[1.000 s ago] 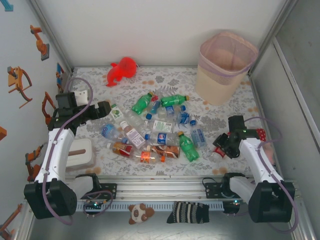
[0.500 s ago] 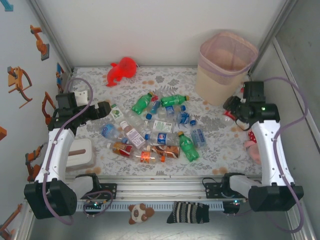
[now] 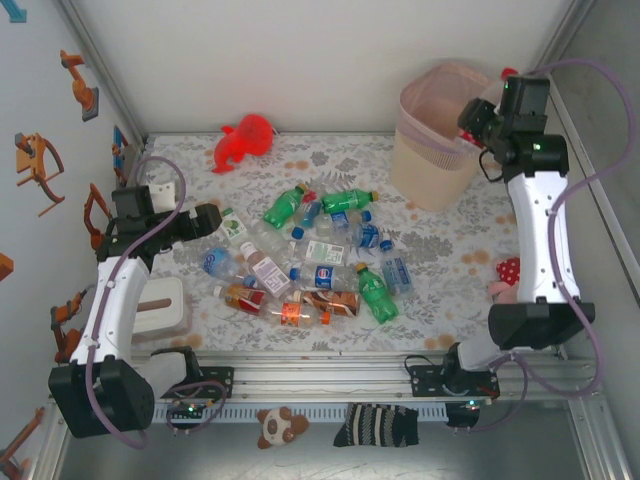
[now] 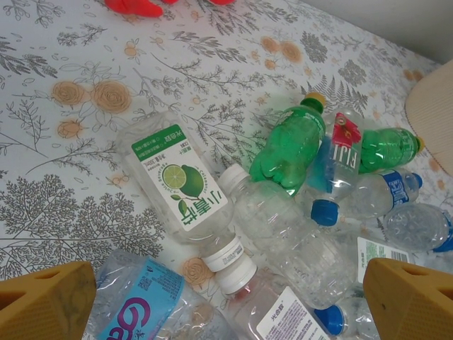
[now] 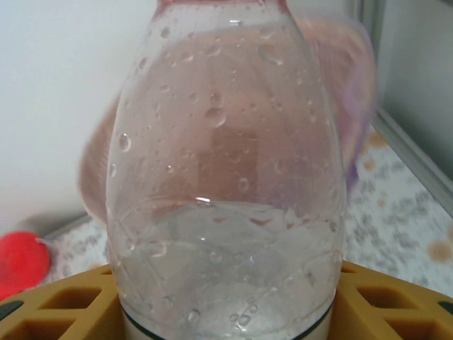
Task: Put the plastic bottles in the bin
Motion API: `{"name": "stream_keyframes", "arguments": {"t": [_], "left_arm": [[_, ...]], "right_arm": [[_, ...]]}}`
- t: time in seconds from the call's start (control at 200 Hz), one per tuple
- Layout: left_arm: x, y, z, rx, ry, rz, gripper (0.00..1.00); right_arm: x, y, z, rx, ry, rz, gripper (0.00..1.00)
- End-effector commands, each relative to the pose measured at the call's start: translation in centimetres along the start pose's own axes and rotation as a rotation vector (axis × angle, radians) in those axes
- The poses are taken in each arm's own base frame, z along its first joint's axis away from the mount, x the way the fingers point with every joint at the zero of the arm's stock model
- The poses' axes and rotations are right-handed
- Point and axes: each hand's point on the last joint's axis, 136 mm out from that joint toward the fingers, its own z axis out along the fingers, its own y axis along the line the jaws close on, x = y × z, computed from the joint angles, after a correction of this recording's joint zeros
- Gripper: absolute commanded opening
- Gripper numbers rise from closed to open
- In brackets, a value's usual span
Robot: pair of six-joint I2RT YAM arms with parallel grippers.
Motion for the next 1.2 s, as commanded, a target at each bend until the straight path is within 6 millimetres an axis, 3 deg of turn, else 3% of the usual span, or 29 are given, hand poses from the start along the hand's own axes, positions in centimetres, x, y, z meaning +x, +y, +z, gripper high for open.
{"name": "stream_keyframes", "arguments": {"t": [0.0,0.15,0.34,0.536,0.736,0.916,1.046,1.197], "left_arm": [[0.5,0.4,0.2,-0.009,0.013,0.0,0.97],[0.6,0.7,0.5,-0.017,0.023,-0.003,0.97],[0.9,1.0,0.9,-0.024,0.04,-0.012,0.97],[1.3,1.1,1.3,-0.024,0.062,-0.019,0.97],[1.3,1.1,1.3,-0.023,0.065,-0.02,0.97],[1.3,1.1,1.3,-0.022,0.066,-0.021,0.97],[1.3,1.0,1.3,-0.016,0.066,-0.022,0.97],[1.3,1.0,1.3,-0.015,0.067,-0.023,0.97]], "right_arm": [[-3.9,2.0,1.2,-0.054,-0.125,-0.002,0.57],[-5.6,3.0,4.5,-0.078,-0.176,0.021,0.57],[-5.8,4.0,8.5,-0.113,-0.178,0.026,0.57],[-4.1,4.0,12.7,-0.113,-0.124,0.037,0.57],[-1.2,3.6,15.9,-0.111,-0.023,0.088,0.57],[1.6,3.2,16.9,-0.102,0.086,0.138,0.56],[3.2,2.3,16.3,-0.062,0.148,0.16,0.56],[3.4,1.4,14.9,-0.028,0.169,0.156,0.56]]}}
